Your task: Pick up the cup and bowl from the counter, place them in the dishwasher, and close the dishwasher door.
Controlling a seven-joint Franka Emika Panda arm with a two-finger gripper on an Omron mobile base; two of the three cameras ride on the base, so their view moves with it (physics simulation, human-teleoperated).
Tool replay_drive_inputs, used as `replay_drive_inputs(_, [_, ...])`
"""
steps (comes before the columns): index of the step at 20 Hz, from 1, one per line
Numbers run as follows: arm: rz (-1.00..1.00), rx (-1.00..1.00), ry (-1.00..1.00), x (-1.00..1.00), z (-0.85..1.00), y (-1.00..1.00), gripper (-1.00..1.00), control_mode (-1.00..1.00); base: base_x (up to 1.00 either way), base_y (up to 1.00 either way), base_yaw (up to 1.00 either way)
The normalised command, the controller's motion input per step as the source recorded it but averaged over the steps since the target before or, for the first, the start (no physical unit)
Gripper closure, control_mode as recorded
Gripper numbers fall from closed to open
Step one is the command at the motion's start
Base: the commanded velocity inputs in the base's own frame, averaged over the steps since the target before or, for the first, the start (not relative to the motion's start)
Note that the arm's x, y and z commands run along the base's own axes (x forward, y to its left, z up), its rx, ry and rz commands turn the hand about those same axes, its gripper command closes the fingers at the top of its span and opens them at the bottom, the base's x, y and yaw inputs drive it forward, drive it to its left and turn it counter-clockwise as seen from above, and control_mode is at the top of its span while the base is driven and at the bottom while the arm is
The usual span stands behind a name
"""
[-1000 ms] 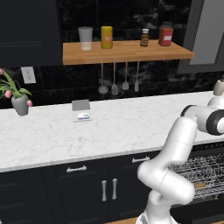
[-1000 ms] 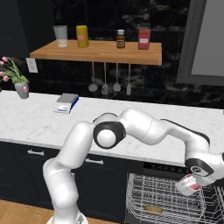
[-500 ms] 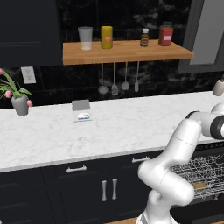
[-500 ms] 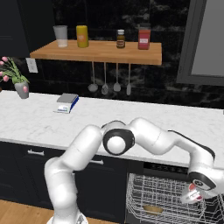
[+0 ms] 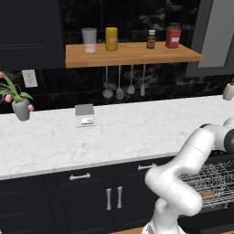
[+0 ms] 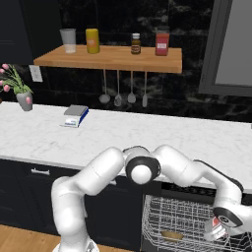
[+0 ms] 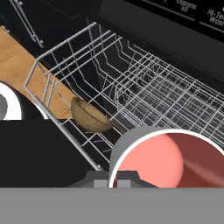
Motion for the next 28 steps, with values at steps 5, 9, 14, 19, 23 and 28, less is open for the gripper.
replay_drive_inputs(5, [0.01,0.0,-0.05,0.0,-0.49,-0.09,1.0,-1.0,0.0,0.0,0.0])
replay_drive_inputs(9, [0.0,0.0,-0.06,0.0,-0.36,-0.06,1.0,-1.0,0.0,0.0,0.0])
replay_drive_inputs(14, [0.0,-0.02,-0.02,0.21,-0.3,0.0,1.0,-1.0,0.0,0.0,0.0])
replay_drive_inputs(19, [0.0,-0.05,0.0,0.47,-0.18,0.0,1.0,-1.0,0.0,0.0,0.0])
replay_drive_inputs(23, [0.0,-0.03,0.0,0.63,-0.08,0.0,1.0,-1.0,0.0,0.0,0.0])
replay_drive_inputs(28, [-0.01,-0.03,0.03,0.32,-0.12,-0.16,1.0,-1.0,0.0,0.0,0.0])
